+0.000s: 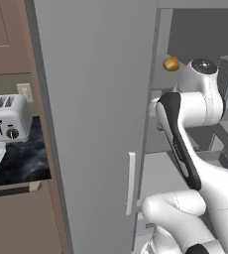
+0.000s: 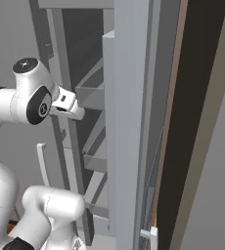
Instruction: Take the potato and eggplant out of the freezer and place them in the tupperware container on the counter. Then put the tupperware containing the vegetables back in the freezer.
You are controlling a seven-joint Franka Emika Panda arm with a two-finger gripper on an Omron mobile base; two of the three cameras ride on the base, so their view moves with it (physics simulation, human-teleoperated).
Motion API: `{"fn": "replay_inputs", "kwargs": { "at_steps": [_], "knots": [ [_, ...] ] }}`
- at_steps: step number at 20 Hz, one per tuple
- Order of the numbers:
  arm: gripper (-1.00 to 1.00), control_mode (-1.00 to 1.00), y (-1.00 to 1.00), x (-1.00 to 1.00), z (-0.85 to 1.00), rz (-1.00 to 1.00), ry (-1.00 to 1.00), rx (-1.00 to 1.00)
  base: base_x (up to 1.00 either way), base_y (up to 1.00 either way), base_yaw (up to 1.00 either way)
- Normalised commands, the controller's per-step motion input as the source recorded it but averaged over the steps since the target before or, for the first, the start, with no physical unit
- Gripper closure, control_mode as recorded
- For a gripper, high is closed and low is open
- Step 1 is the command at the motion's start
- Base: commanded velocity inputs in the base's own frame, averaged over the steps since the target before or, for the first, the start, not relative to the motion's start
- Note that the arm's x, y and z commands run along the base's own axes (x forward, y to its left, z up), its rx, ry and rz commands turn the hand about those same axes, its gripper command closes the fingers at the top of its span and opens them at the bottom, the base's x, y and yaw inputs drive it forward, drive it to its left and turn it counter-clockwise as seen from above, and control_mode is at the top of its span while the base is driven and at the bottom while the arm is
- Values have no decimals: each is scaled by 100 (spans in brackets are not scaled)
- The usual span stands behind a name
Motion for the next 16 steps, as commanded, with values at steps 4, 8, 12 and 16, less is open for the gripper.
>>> {"fn": "replay_inputs", "kwargs": {
  "at_steps": [4, 8, 12, 16],
  "knots": [
    [-100, -100, 0, 0, 3, 0, -8, 0, 0, 0, 0],
    [-100, -100, 0, 0, 11, -4, -12, -3, 0, 0, 0],
    [-100, -100, -4, 7, 17, -7, -8, -3, 0, 0, 0],
    [-100, -100, -8, 10, 27, -7, -8, -3, 0, 0, 0]
  ]
}}
